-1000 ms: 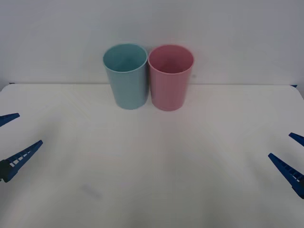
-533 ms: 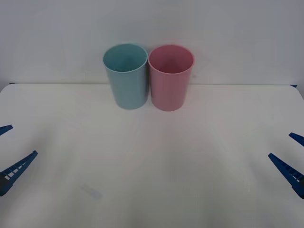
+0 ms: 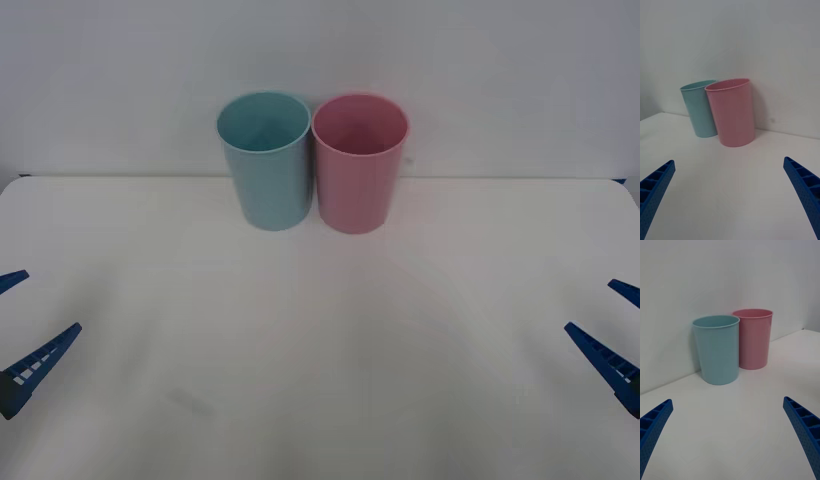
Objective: Grasp the object on the table and drop it into the matching bin: aluminum can to the light blue bin, PET bottle to the pink bin.
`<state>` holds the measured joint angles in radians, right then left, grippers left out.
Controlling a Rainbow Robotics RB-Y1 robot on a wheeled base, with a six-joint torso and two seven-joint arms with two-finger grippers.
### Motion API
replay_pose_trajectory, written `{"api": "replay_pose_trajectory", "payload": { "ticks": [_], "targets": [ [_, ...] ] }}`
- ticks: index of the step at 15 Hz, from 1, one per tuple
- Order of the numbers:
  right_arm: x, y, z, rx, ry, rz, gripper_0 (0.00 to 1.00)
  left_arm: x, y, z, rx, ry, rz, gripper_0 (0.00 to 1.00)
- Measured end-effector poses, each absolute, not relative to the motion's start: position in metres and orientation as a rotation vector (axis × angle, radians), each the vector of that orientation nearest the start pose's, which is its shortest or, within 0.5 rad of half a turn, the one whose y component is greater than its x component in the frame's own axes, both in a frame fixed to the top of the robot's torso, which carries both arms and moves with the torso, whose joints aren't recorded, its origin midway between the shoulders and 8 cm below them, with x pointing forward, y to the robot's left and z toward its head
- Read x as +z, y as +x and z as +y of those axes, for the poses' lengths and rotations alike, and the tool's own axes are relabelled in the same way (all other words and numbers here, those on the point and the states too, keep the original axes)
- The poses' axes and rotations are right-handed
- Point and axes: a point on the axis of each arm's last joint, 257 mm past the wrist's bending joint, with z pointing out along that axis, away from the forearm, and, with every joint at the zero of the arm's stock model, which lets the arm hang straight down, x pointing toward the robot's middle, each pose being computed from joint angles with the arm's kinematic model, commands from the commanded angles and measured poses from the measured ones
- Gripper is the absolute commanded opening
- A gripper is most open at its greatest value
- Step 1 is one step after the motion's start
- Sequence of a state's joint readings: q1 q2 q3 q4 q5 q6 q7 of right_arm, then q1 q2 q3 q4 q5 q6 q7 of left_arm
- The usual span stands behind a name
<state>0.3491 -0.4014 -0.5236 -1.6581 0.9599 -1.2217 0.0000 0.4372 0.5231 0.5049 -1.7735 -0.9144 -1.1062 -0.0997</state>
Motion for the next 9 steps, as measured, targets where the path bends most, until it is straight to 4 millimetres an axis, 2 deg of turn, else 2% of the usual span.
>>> {"api": "replay_pose_trajectory", "payload": {
  "ticks": [9],
  "targets": [
    [-0.1689,0.3422,-0.3297,0.567,-0.465,1.441,1.0,-0.1481,0.3375,0.3422,-0.396,0.605,1.45,1.0]
  ]
}}
